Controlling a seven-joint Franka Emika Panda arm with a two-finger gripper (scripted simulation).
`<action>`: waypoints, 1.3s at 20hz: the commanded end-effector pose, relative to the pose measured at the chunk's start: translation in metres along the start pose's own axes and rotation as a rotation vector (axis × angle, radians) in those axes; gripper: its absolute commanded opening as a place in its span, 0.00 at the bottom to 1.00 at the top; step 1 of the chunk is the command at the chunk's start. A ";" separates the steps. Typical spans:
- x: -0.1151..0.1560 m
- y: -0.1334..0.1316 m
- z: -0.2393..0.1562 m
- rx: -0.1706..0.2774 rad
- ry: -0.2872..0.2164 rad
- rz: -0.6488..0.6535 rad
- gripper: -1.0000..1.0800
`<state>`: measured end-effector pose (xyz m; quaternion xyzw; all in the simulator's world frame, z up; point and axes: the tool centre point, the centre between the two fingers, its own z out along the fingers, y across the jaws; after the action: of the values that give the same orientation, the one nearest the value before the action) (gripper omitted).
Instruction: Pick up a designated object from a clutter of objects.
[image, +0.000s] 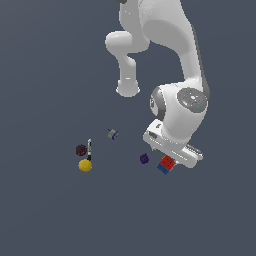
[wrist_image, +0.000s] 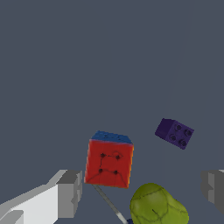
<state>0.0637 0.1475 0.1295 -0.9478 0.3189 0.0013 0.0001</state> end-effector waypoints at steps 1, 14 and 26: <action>-0.005 -0.007 0.012 0.001 0.001 0.042 0.96; -0.018 -0.024 0.046 0.001 0.002 0.149 0.96; -0.019 -0.023 0.076 0.001 0.002 0.149 0.96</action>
<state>0.0627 0.1777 0.0620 -0.9215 0.3885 -0.0003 0.0003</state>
